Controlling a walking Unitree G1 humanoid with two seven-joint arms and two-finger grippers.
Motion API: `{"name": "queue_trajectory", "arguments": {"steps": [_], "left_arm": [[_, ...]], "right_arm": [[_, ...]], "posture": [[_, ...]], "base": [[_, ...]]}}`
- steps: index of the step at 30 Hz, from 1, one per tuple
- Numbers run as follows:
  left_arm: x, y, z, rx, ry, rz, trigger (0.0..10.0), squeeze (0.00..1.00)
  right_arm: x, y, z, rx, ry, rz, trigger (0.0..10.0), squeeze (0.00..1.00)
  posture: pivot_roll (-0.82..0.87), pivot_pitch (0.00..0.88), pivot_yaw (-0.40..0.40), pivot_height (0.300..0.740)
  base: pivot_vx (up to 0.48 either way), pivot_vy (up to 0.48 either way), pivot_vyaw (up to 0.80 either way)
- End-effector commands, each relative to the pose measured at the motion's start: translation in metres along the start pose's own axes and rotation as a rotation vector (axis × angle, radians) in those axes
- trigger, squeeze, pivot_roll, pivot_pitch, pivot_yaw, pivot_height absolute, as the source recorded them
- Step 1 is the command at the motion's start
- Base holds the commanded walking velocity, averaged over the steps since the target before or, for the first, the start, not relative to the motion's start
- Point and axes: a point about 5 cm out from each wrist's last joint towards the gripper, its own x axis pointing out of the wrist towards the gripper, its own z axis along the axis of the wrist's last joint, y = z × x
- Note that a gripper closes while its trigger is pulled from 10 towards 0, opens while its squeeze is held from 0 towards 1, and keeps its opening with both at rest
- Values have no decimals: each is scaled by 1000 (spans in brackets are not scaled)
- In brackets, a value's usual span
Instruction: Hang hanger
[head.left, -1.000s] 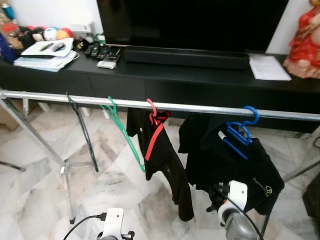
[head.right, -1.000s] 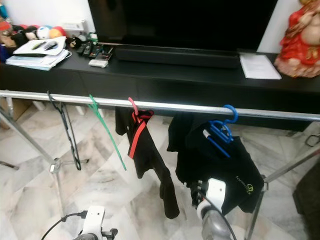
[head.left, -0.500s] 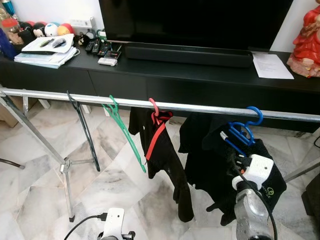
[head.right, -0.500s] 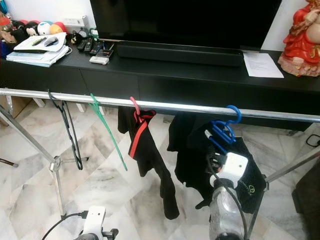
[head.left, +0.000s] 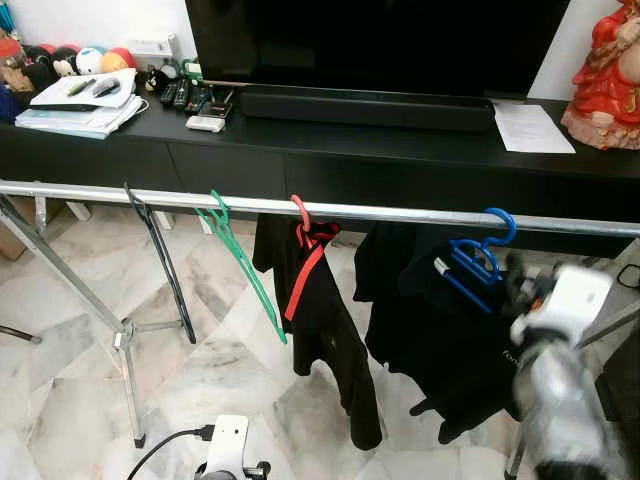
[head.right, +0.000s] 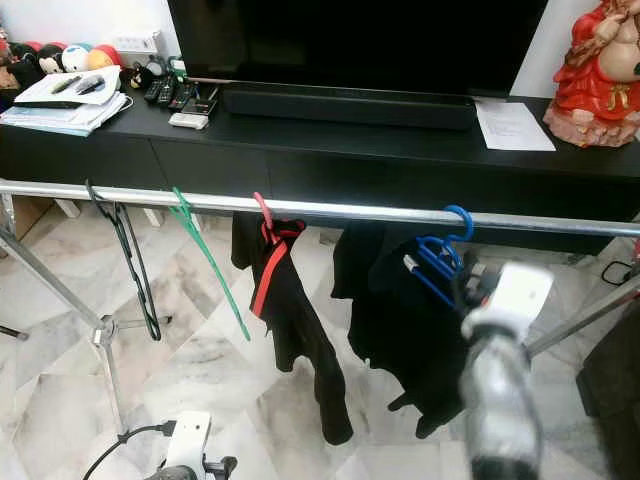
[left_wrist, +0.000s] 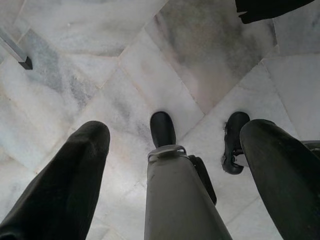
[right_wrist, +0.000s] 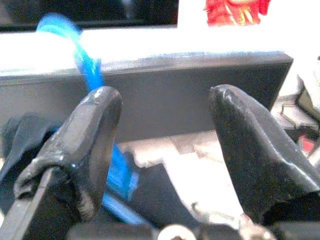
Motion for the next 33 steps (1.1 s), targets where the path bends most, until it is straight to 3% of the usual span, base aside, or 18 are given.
{"name": "queue_trajectory", "arguments": {"steps": [1, 3, 11, 20, 23, 28, 33], "left_arm": [[-1, 0, -9, -2, 34, -4, 10000, 0], [-1, -1, -8, -4, 32, -5, 10000, 0], [-1, -2, -7, -12, 32, -5, 10000, 0], [-1, -3, -8, -17, 33, -7, 10000, 0], [-1, -3, -8, -18, 34, -9, 10000, 0], [-1, -3, -8, -18, 34, -9, 10000, 0], [-1, -3, -8, -19, 33, -7, 10000, 0]], "right_arm": [[-2, 3, -24, -43, 165, 68, 10000, 0], [14, 5, -22, -25, 270, 168, 10000, 0], [33, 6, -6, -82, 349, 306, 10000, 0], [37, 5, -1, -34, 372, 358, 10000, 0], [34, 8, -9, -68, 428, 413, 10000, 0], [34, 10, -15, -111, 434, 395, 10000, 0], [35, 14, -18, -95, 448, 394, 9961, 0]], "posture": [[27, 166, -25, 740], [33, 164, -27, 740], [38, 167, -33, 740], [37, 180, -35, 740], [38, 183, -36, 740], [41, 187, -33, 740], [47, 189, -32, 740]], "base": [[0, 0, 0], [0, 0, 0], [0, 0, 0], [0, 0, 0], [0, 0, 0], [0, 0, 0], [0, 0, 0]]}}
